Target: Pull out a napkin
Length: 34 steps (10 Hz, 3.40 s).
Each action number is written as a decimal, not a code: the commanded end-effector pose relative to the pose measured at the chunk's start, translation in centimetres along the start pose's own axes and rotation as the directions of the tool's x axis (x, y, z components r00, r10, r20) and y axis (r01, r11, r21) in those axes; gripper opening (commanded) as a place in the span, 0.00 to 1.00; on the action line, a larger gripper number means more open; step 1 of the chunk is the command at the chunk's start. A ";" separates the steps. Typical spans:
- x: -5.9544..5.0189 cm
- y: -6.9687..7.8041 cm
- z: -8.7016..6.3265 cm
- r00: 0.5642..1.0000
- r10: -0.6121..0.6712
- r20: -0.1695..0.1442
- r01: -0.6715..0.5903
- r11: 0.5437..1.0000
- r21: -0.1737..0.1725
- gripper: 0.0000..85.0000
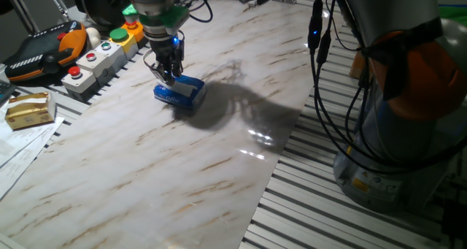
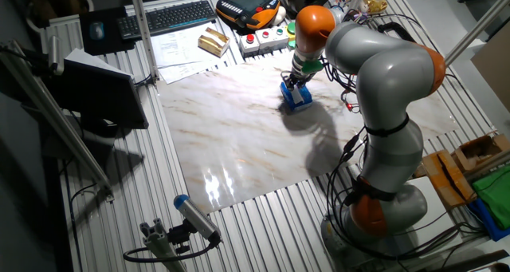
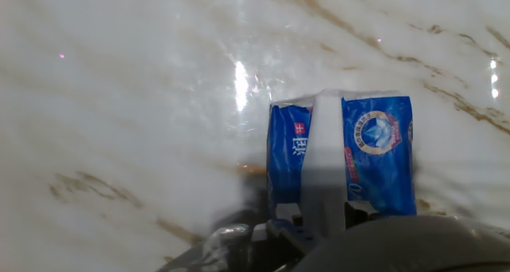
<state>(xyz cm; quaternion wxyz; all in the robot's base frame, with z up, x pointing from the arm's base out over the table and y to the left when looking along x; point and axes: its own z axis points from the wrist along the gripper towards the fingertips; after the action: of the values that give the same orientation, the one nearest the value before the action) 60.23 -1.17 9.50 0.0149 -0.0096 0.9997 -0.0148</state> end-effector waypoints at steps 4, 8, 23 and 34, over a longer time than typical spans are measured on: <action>-0.1 -0.3 1.0 1.000 -0.007 0.012 0.006 1.000 0.009 0.46; -0.2 -0.4 1.6 1.000 -0.004 0.016 0.003 1.000 0.011 0.47; -0.6 -0.5 2.8 0.999 -0.001 0.033 0.001 1.000 0.017 0.45; -0.8 -1.1 2.1 0.999 -0.029 0.036 0.028 0.999 0.015 0.05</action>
<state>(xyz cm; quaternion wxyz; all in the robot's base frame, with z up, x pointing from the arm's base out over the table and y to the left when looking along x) 61.15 -2.33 7.43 0.0327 -0.0239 0.9989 -0.0221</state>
